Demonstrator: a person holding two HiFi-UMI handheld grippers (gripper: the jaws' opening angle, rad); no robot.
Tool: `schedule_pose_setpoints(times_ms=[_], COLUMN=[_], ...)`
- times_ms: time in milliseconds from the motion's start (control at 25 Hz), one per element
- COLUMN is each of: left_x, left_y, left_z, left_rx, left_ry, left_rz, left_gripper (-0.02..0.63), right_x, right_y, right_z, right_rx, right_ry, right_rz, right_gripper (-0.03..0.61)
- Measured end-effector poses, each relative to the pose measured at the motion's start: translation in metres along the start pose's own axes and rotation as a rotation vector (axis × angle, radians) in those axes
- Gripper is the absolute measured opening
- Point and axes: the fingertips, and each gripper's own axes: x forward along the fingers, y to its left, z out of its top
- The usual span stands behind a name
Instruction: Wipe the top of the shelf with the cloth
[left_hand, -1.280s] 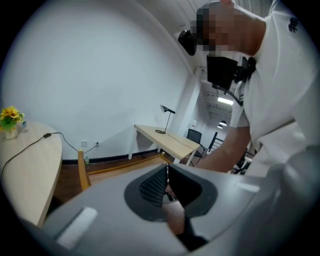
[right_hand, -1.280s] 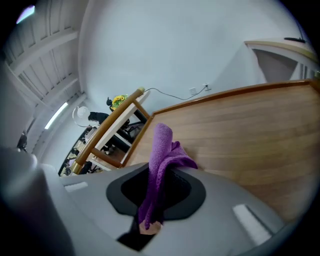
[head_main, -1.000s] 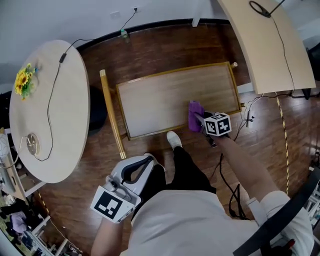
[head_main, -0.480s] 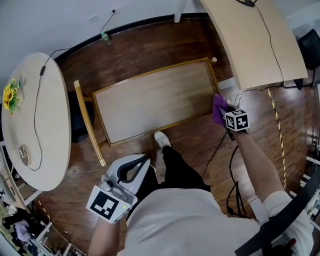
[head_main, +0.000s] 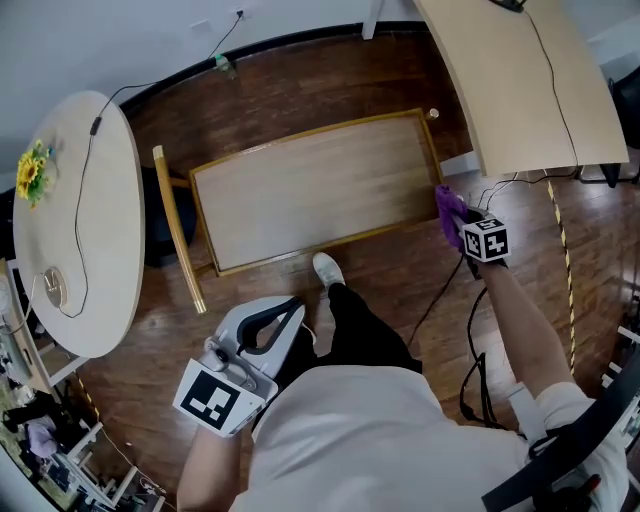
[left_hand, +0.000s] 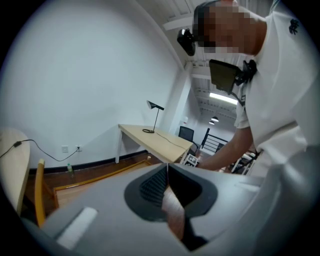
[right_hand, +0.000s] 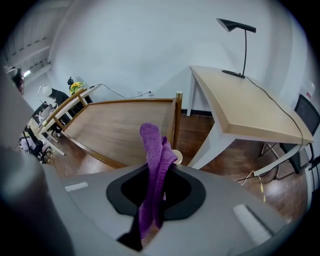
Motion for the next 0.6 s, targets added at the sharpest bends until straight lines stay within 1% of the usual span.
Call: schedule_pose_setpoints(times_ms=[200, 360, 440, 600], left_x=[-0.013, -0.027, -0.041, -0.080], left_y=[-0.006, -0.026, -0.041, -0.080], left_z=[0.000, 0.001, -0.007, -0.025], left_rx=[0.023, 0.068, 0.089, 0.127], left_ry=[-0.001, -0.040, -0.049, -0.120], left_rz=[0.020, 0.031, 0.029, 0.052], left_gripper=[0.026, 0.026, 0.026, 0.026], right_x=[-0.008, -0.032, -0.051, -0.098], right_y=[0.007, 0.028, 0.045, 0.101], right_z=[0.005, -0.001, -0.008, -0.031], right_rx=[0.028, 0.046, 0.058, 0.055], right_ry=[-0.058, -0.126, -0.166, -0.256], right_rz=[0.010, 0.031, 0.046, 0.098], right_gripper=[0.051, 0.051, 0.051, 0.051])
